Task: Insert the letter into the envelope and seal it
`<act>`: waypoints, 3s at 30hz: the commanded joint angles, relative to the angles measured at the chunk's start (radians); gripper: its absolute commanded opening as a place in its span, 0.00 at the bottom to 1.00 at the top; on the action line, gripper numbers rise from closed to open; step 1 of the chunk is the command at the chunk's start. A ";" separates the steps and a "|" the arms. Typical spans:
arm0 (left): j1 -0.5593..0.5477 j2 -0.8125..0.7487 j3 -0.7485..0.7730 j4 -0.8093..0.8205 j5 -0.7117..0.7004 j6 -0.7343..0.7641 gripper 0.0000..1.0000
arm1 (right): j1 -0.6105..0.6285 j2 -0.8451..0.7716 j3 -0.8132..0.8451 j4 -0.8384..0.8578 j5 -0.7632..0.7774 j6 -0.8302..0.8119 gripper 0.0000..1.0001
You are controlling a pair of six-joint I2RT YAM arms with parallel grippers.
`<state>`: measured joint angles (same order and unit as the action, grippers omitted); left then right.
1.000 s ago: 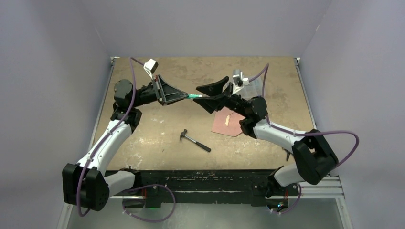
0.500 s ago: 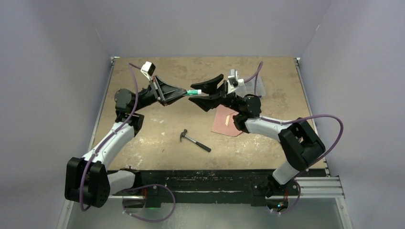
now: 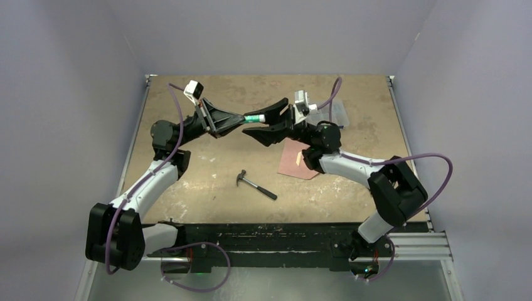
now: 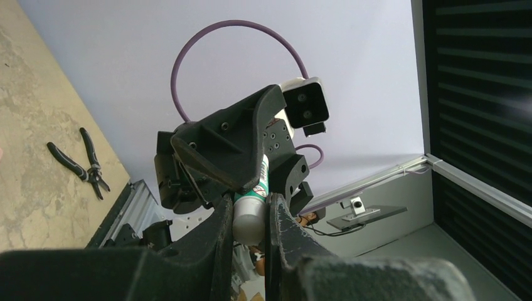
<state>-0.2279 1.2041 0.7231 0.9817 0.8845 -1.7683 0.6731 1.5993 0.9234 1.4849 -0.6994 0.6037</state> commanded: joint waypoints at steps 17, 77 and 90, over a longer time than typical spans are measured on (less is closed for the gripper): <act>-0.008 -0.017 0.001 0.053 -0.025 -0.002 0.00 | 0.013 -0.061 0.088 -0.166 0.011 -0.110 0.31; -0.438 0.781 0.423 -0.880 -0.465 0.962 0.00 | -0.051 0.037 0.110 -1.706 1.030 -0.086 0.00; -0.485 0.832 0.486 -1.115 -0.665 0.994 0.00 | -0.051 0.063 0.077 -1.671 0.974 -0.081 0.00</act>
<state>-0.6964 2.0029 1.1824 -0.0277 0.3145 -0.8143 0.6254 1.6516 0.9897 -0.2104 0.2913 0.5224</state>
